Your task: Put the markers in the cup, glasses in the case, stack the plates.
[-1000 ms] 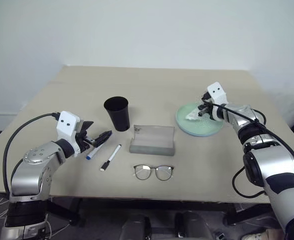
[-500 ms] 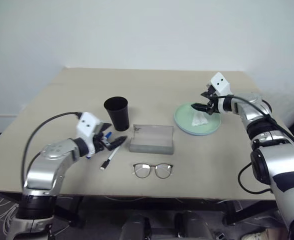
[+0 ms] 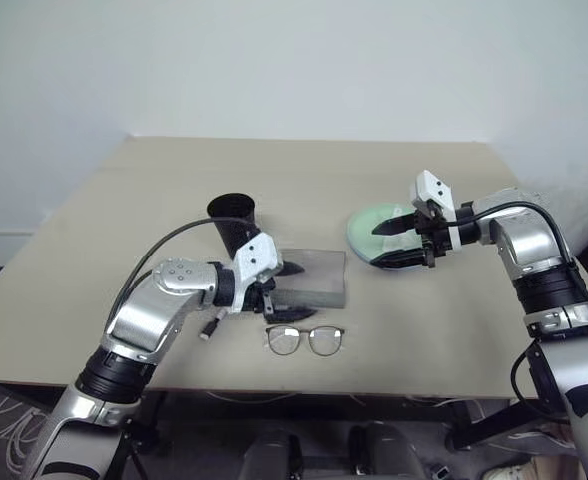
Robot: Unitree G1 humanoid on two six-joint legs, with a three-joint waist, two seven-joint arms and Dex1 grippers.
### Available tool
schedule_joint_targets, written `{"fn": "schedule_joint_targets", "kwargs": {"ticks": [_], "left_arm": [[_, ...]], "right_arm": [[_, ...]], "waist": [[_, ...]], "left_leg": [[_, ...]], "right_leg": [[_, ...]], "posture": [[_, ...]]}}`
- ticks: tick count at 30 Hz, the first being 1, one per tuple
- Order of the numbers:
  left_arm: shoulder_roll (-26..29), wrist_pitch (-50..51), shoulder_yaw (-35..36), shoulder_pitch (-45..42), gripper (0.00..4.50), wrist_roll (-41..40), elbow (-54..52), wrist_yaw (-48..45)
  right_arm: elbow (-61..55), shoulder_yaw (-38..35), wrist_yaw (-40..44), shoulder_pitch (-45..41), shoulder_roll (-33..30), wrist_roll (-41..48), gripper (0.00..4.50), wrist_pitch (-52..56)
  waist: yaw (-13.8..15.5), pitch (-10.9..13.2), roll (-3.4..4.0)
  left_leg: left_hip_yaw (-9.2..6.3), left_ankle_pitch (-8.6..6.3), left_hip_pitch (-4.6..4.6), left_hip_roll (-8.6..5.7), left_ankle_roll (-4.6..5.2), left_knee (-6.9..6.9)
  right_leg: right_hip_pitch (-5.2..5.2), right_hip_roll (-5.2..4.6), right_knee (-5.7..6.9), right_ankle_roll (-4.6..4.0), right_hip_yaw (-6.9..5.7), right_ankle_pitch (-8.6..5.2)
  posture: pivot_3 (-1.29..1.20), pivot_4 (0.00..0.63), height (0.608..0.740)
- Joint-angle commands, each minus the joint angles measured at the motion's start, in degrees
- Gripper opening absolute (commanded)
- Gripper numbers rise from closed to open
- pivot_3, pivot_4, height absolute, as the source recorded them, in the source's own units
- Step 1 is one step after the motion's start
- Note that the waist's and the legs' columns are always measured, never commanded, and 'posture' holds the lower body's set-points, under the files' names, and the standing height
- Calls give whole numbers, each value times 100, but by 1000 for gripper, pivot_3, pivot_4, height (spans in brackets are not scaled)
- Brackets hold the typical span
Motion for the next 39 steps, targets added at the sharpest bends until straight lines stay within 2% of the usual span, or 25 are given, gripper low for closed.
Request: {"fn": "schedule_joint_targets", "kwargs": {"ticks": [1,8,22,25,32,39], "left_arm": [[173,-197,-130,-230,4436,126,151,-467],[294,-432,-332,-325,4436,287,493,-1078],[-13,-592,-574,-269,4436,660,750,-1195],[-56,-590,-573,-269,3796,686,771,-1209],[-163,-630,-616,-288,1346,796,822,-1163],[-328,-625,-635,-330,1346,895,860,-1139]], "right_arm": [[-288,-53,-109,39,-43,95,3723,53],[-503,-47,-215,196,-60,120,3723,147],[-670,-18,-363,314,-65,183,3723,223],[-685,3,-375,330,-61,192,3766,227],[-695,29,-413,342,-59,199,3766,221],[-736,38,-426,371,-57,220,3766,227]], "waist": [[2,0,0],[68,0,0],[126,0,0],[127,0,0],[128,0,0],[127,0,0]], "left_leg": [[0,0,0,0,0,0],[0,-1,-8,-3,2,0],[-1,-2,-8,-2,4,4],[-3,-2,-8,-2,4,4],[-3,-2,-8,-2,4,6],[-3,-2,-8,-2,4,7]], "right_leg": [[0,0,-1,0,0,0],[-7,-1,-4,0,2,0],[-4,-2,-5,-3,1,-2],[-4,-1,-4,-3,0,-2],[-3,-2,-4,-3,1,-2],[-3,-2,-4,-3,1,-2]], "posture": [[0,0,727],[0,0,727],[0,0,727],[0,0,727],[0,0,727],[0,0,727]]}}
